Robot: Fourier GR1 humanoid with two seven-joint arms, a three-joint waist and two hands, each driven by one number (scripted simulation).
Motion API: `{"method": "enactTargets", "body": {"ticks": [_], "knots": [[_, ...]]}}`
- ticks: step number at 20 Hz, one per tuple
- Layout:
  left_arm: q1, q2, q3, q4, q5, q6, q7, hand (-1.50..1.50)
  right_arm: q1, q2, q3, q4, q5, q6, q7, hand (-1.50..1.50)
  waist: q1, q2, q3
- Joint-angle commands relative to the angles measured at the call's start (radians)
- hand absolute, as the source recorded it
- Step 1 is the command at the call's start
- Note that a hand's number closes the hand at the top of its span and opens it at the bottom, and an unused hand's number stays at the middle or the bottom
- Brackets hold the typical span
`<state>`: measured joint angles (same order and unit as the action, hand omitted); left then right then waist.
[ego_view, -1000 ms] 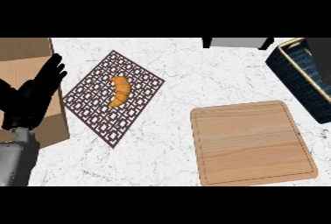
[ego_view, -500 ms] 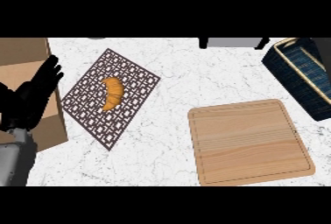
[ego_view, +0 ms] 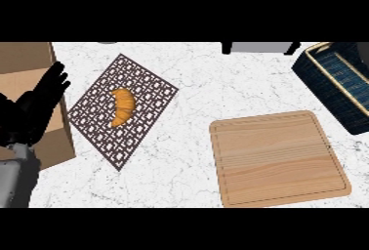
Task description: Pick the bell pepper from the cutting board and place it in the basket
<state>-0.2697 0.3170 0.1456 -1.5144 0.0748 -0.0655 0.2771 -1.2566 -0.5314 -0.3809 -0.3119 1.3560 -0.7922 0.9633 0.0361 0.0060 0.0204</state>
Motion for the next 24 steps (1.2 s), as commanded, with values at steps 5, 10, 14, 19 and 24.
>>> {"method": "enactTargets", "body": {"ticks": [5,10,14,19,24], "knots": [[0.086,-0.044,0.007,0.113,-0.009,-0.009,-0.098,0.0,0.075,0.004,-0.045,-0.002,-0.058,-0.105,-0.078,-1.5,-0.007,0.011,-0.02],[0.037,-0.04,0.006,0.1,-0.009,-0.005,-0.034,0.0,0.031,-0.019,-0.059,-0.041,-0.075,-0.161,-0.102,-1.5,-0.005,0.011,-0.02],[0.05,-0.044,0.002,0.061,-0.008,0.001,0.01,0.0,0.057,-0.032,-0.122,-0.13,-0.115,-0.311,-0.066,-1.5,-0.017,0.002,-0.02],[0.085,-0.045,0.027,0.065,-0.008,0.01,0.002,0.0,0.119,-0.018,-0.167,-0.279,-0.179,-0.335,-0.09,-1.5,-0.067,-0.02,-0.022],[0.109,-0.007,0.09,0.063,0.033,-0.016,0.008,0.0,0.279,0.039,-0.174,-0.491,-0.323,-0.241,-0.163,-1.5,-0.1,-0.032,-0.021]]}}
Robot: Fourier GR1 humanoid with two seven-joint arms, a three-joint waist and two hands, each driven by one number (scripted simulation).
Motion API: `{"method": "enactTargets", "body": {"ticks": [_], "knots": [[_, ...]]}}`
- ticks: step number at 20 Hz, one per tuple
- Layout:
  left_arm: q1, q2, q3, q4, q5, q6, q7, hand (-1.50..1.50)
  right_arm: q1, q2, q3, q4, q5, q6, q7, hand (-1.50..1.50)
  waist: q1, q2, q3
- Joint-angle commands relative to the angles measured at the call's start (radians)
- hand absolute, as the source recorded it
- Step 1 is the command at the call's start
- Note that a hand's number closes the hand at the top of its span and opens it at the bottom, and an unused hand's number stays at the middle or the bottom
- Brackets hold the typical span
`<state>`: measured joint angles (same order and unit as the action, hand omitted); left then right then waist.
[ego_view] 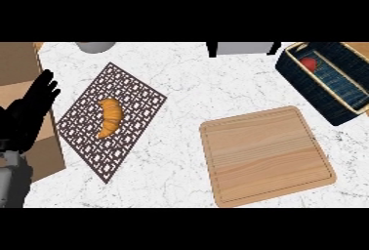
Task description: Pick the bell pepper from the cutting board and place it in the basket
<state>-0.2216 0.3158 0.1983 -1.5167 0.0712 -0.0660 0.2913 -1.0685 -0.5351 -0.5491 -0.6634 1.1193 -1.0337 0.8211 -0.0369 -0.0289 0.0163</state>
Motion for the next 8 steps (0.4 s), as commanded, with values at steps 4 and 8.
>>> {"method": "enactTargets", "body": {"ticks": [4,8], "knots": [[0.112,-0.02,0.026,0.043,0.008,0.0,-0.013,0.0,0.207,0.065,0.022,-0.265,-0.164,0.159,-0.024,-1.5,-0.057,-0.008,-0.018],[0.1,-0.033,0.022,0.024,-0.014,0.036,0.018,0.0,0.326,0.08,0.042,-0.441,-0.245,0.253,-0.017,-1.5,-0.086,-0.014,-0.019]]}}
